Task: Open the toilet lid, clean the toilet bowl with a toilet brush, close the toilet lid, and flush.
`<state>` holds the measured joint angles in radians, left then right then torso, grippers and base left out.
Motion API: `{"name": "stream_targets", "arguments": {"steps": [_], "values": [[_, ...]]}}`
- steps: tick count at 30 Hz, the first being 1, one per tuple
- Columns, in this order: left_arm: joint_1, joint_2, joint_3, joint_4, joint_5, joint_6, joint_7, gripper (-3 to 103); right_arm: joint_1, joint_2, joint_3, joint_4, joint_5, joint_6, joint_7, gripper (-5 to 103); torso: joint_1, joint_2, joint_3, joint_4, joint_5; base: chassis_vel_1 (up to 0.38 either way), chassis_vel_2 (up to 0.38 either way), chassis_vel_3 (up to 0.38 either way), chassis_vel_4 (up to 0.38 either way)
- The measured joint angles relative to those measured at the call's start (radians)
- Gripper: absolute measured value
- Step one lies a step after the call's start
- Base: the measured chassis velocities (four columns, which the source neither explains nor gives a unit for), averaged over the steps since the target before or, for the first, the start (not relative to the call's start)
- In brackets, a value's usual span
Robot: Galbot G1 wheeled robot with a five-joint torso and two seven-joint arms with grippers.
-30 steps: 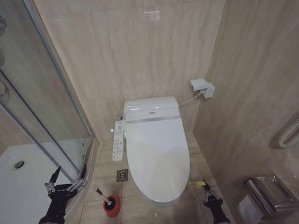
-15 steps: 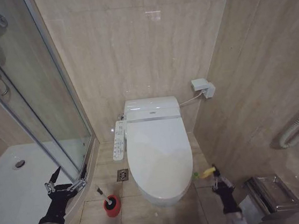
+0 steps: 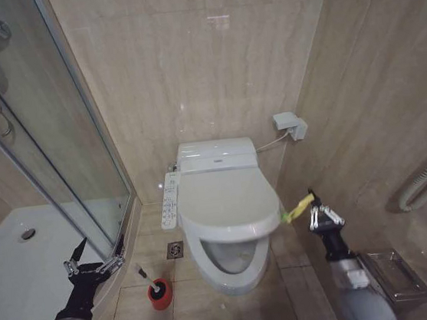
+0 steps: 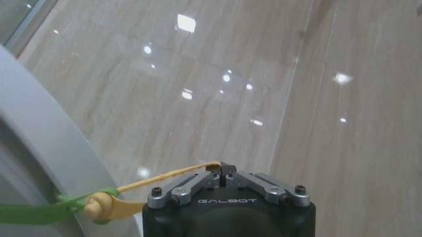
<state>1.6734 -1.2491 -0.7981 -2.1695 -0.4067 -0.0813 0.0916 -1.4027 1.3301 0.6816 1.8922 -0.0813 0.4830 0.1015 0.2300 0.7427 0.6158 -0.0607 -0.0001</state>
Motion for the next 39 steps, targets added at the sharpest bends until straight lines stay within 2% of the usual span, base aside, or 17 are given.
{"name": "stream_targets", "arguments": {"steps": [6, 12, 17, 19, 20, 23, 29, 35, 39], "values": [[0.000, 0.000, 0.000, 0.000, 0.000, 0.000, 0.000, 100, 0.069, -0.078, -0.027, 0.005, 0.063, -0.060, -0.001, 1, 0.000, 0.000, 0.000, 0.0000, -0.0001, 0.000, 0.000, 0.000, 0.000], [0.000, 0.000, 0.000, 0.000, 0.000, 0.000, 0.000, 100, 0.129, -0.096, -0.061, -0.021, 0.126, -0.120, -0.017, 1, 0.000, 0.000, 0.000, -0.0003, 0.0001, 0.000, 0.000, 0.000, 0.000], [0.000, 0.000, 0.000, 0.000, 0.000, 0.000, 0.000, 100, 0.225, -0.083, -0.097, -0.076, 0.171, -0.188, -0.021, 1, 0.000, 0.000, 0.000, 0.0000, 0.0001, 0.000, 0.000, 0.000, 0.000], [0.000, 0.000, 0.000, 0.000, 0.000, 0.000, 0.000, 100, 0.264, -0.071, -0.125, -0.073, 0.211, -0.262, -0.010, 1, 0.000, 0.000, 0.000, 0.0001, -0.0001, 0.000, 0.000, 0.000, 0.000], [0.000, 0.000, 0.000, 0.000, 0.000, 0.000, 0.000, 100, 0.264, -0.071, -0.125, -0.073, 0.211, -0.262, -0.010, 1, 0.000, 0.000, 0.000, 0.0001, -0.0001, 0.000, 0.000, 0.000, 0.000], [0.000, 0.000, 0.000, 0.000, 0.000, 0.000, 0.000, 100, 0.296, -0.059, -0.154, -0.084, 0.266, -0.338, -0.001, 1, 0.000, 0.000, 0.000, -0.0002, -0.0002, 0.000, 0.000, 0.000, 0.000], [0.000, 0.000, 0.000, 0.000, 0.000, 0.000, 0.000, 100, 0.358, -0.028, -0.160, -0.147, 0.318, -0.370, 0.005, 1, 0.000, 0.000, 0.000, -0.0002, -0.0004, 0.000, 0.000, 0.000, 0.000], [0.000, 0.000, 0.000, 0.000, 0.000, 0.000, 0.000, 100, 0.425, 0.011, -0.170, -0.202, 0.321, -0.385, 0.015, 1, 0.000, 0.000, 0.000, -0.0002, -0.0003, 0.000, 0.000, 0.000, 0.000], [0.000, 0.000, 0.000, 0.000, 0.000, 0.000, 0.000, 100, 0.527, 0.021, -0.191, -0.276, 0.321, -0.399, 0.019, 1, 0.000, 0.000, 0.000, -0.0003, -0.0003, 0.000, 0.000, 0.000, 0.000]]}}
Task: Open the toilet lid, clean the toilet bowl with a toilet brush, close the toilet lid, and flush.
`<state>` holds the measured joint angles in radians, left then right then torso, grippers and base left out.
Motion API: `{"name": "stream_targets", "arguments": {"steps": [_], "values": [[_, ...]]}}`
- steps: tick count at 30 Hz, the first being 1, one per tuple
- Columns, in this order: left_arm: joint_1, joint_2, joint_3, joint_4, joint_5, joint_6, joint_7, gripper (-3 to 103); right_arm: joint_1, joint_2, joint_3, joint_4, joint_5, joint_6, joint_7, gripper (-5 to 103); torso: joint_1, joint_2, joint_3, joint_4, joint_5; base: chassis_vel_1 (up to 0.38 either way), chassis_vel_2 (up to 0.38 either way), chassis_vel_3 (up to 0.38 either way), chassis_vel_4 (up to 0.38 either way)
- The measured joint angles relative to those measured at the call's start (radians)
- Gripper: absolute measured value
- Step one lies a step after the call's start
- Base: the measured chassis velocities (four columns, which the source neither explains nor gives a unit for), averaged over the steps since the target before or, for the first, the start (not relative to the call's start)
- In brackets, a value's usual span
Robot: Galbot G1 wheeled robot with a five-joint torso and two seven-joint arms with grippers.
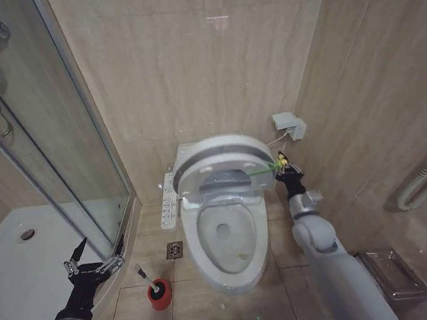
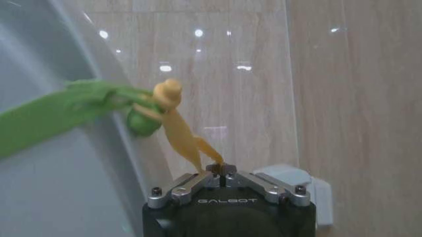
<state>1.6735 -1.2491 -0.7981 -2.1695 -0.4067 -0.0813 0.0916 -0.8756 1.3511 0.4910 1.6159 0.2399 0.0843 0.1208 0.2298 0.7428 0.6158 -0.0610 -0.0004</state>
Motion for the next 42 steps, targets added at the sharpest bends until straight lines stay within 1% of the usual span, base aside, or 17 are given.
{"name": "stream_targets", "arguments": {"steps": [1, 5, 6, 10, 11, 14, 18, 25, 28, 31, 35, 42], "values": [[0.000, 0.000, 0.000, 0.000, 0.000, 0.000, 0.000, 100, 0.000, 0.000, 0.000, 0.000, 0.000, 0.000, 0.000, 1, 0.000, 0.000, 0.000, 0.0000, 0.0000, 0.000, 0.000, 0.000, 0.000], [0.000, 0.000, 0.000, 0.000, 0.000, 0.000, 0.000, 100, 0.105, -0.020, -0.015, -0.075, 0.001, -0.003, -0.002, 1, 0.000, 0.000, 0.000, 0.0004, 0.0003, 0.000, 0.000, 0.000, 0.000], [0.000, 0.000, 0.000, 0.000, 0.000, 0.000, 0.000, 100, 0.105, -0.020, -0.015, -0.075, 0.001, -0.003, -0.002, 1, 0.000, 0.000, 0.000, 0.0004, 0.0003, 0.000, 0.000, 0.000, 0.000], [0.000, 0.000, 0.000, 0.000, 0.000, 0.000, 0.000, 100, 0.181, -0.058, -0.031, -0.123, 0.006, -0.002, -0.014, 1, 0.000, 0.000, 0.000, 0.0006, 0.0004, 0.000, 0.000, 0.000, 0.000], [0.000, 0.000, 0.000, 0.000, 0.000, 0.000, 0.000, 100, 0.181, -0.058, -0.031, -0.123, 0.006, -0.002, -0.014, 1, 0.000, 0.000, 0.000, 0.0006, 0.0004, 0.000, 0.000, 0.000, 0.000], [0.000, 0.000, 0.000, 0.000, 0.000, 0.000, 0.000, 100, 0.225, -0.096, -0.046, -0.156, 0.027, -0.002, -0.020, 1, 0.000, 0.000, 0.000, 0.0003, 0.0005, 0.000, 0.000, 0.000, 0.000], [0.000, 0.000, 0.000, 0.000, 0.000, 0.000, 0.000, 100, 0.268, -0.120, -0.067, -0.203, 0.040, -0.001, -0.026, 1, 0.000, 0.000, 0.000, 0.0004, 0.0005, 0.000, 0.000, 0.000, 0.000], [0.000, 0.000, 0.000, 0.000, 0.000, 0.000, 0.000, 100, 0.320, -0.116, -0.097, -0.261, 0.056, -0.002, -0.025, 1, 0.000, 0.000, 0.000, 0.0003, 0.0005, 0.000, 0.000, 0.000, 0.000], [0.000, 0.000, 0.000, 0.000, 0.000, 0.000, 0.000, 100, 0.357, -0.095, -0.121, -0.285, 0.056, -0.010, -0.017, 1, 0.000, 0.000, 0.000, 0.0003, 0.0004, 0.000, 0.000, 0.000, 0.000], [0.000, 0.000, 0.000, 0.000, 0.000, 0.000, 0.000, 100, 0.374, -0.085, -0.136, -0.290, 0.056, -0.017, -0.008, 1, 0.000, 0.000, 0.000, -0.0003, 0.0002, 0.000, 0.000, 0.000, 0.000], [0.000, 0.000, 0.000, 0.000, 0.000, 0.000, 0.000, 100, 0.396, -0.075, -0.153, -0.297, 0.050, -0.022, 0.001, 1, 0.000, 0.000, 0.000, -0.0003, 0.0003, 0.000, 0.000, 0.000, 0.000], [0.000, 0.000, 0.000, 0.000, 0.000, 0.000, 0.000, 100, 0.422, -0.086, -0.172, -0.303, 0.031, -0.021, 0.001, 1, 0.000, 0.000, 0.000, 0.0003, 0.0004, 0.000, 0.000, 0.000, 0.000]]}}
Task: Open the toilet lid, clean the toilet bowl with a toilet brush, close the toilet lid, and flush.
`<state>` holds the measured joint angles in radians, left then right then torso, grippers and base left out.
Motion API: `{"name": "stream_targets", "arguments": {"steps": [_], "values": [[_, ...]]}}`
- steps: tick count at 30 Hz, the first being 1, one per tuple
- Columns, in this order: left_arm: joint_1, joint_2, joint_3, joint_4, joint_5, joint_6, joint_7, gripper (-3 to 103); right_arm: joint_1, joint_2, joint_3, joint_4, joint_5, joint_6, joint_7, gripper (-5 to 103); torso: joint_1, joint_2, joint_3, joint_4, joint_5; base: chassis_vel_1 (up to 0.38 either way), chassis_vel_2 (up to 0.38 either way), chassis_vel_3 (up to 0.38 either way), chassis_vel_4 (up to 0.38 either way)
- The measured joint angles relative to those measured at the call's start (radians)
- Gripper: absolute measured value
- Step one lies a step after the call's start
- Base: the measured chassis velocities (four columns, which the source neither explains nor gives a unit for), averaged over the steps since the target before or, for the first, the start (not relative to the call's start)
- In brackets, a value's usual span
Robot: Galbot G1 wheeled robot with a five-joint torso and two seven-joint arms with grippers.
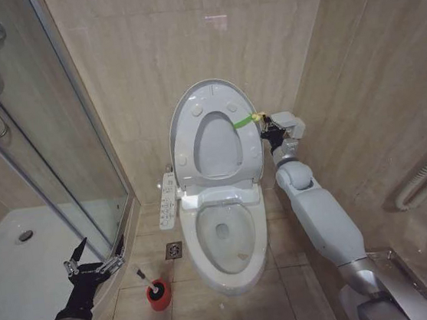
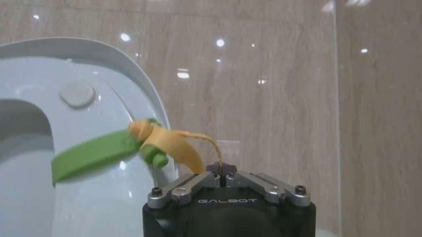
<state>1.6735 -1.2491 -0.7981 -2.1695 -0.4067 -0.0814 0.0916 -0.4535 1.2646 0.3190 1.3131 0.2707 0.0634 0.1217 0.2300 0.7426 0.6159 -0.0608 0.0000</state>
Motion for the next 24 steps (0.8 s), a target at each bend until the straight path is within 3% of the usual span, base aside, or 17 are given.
{"name": "stream_targets", "arguments": {"steps": [16, 24], "values": [[0.000, 0.000, 0.000, 0.000, 0.000, 0.000, 0.000, 100, 0.040, -0.015, 0.002, -0.013, -0.006, 0.002, -0.006, 1, 0.000, 0.000, 0.000, 0.0002, -0.0001, 0.000, 0.000, 0.000, 0.000], [0.000, 0.000, 0.000, 0.000, 0.000, 0.000, 0.000, 100, -0.072, -0.039, 0.038, 0.074, 0.007, 0.002, -0.008, 1, 0.000, 0.000, 0.000, -0.0001, 0.0000, 0.000, 0.000, 0.000, 0.000]]}}
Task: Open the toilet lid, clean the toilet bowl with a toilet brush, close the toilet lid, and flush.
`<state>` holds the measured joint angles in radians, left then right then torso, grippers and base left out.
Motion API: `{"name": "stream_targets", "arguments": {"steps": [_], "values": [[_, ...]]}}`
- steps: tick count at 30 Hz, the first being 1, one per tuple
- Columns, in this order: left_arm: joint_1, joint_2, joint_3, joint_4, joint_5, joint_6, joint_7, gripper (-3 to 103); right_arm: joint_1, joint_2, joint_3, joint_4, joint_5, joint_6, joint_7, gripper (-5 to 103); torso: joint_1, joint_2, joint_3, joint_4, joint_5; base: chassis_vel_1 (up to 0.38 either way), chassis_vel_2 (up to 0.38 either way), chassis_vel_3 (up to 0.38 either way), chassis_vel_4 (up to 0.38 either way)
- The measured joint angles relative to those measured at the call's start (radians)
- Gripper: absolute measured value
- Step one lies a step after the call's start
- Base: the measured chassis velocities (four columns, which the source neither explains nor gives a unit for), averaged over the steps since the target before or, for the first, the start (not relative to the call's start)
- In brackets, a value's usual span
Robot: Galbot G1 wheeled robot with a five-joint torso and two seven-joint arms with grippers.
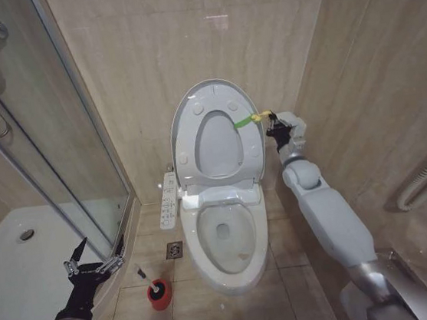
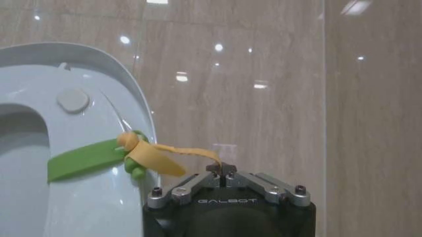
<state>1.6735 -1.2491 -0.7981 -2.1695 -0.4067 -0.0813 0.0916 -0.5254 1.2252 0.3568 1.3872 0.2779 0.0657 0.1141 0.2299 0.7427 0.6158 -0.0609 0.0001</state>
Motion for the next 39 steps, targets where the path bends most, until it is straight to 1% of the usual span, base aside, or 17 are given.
{"name": "stream_targets", "arguments": {"steps": [7, 16, 17, 24, 25, 32, 33, 37, 39], "values": [[0.000, 0.000, 0.000, 0.000, 0.000, 0.000, 0.000, 100, -0.035, -0.005, 0.020, 0.016, 0.001, 0.015, -0.006, 1, 0.000, 0.000, 0.000, 0.0002, 0.0000, 0.000, 0.000, 0.000, 0.000], [0.000, 0.000, 0.000, 0.000, 0.000, 0.000, 0.000, 100, -0.036, -0.019, 0.021, 0.037, 0.020, 0.007, -0.012, 1, 0.000, 0.000, 0.000, 0.0002, 0.0000, 0.000, 0.000, 0.000, 0.000], [0.000, 0.000, 0.000, 0.000, 0.000, 0.000, 0.000, 100, -0.040, -0.023, 0.022, 0.051, 0.029, 0.003, -0.020, 19, 0.000, 0.000, 0.000, 0.0002, -0.0001, 0.000, 0.000, 0.000, 0.000], [0.000, 0.000, 0.000, 0.000, 0.000, 0.000, 0.000, 100, -0.077, -0.040, 0.026, 0.123, 0.048, -0.023, -0.031, 19, 0.000, 0.000, 0.000, 0.0001, -0.0001, 0.000, 0.000, 0.000, 0.000], [0.000, 0.000, 0.000, 0.000, 0.000, 0.000, 0.000, 100, -0.087, -0.043, 0.027, 0.136, 0.049, -0.024, -0.031, 45, 0.000, 0.000, 0.000, 0.0002, 0.0000, 0.000, 0.000, 0.000, 0.000], [0.000, 0.000, 0.000, 0.000, 0.000, 0.000, 0.000, 100, -0.140, -0.060, 0.046, 0.194, 0.059, -0.029, -0.031, 45, 0.000, 0.000, 0.000, 0.0002, -0.0001, 0.000, 0.000, 0.000, 0.000], [0.000, 0.000, 0.000, 0.000, 0.000, 0.000, 0.000, 100, -0.152, -0.063, 0.050, 0.207, 0.062, -0.032, -0.031, 73, 0.000, 0.000, 0.000, 0.0002, -0.0001, 0.000, 0.000, 0.000, 0.000], [0.000, 0.000, 0.000, 0.000, 0.000, 0.000, 0.000, 100, -0.206, -0.079, 0.070, 0.268, 0.081, -0.046, -0.034, 73, 0.000, 0.000, 0.000, 0.0001, -0.0001, 0.000, 0.000, 0.000, 0.000], [0.000, 0.000, 0.000, 0.000, 0.000, 0.000, 0.000, 100, -0.244, -0.088, 0.086, 0.300, 0.109, -0.047, -0.044, 73, 0.000, 0.000, 0.000, 0.0001, -0.0001, 0.000, 0.000, 0.000, 0.000]]}}
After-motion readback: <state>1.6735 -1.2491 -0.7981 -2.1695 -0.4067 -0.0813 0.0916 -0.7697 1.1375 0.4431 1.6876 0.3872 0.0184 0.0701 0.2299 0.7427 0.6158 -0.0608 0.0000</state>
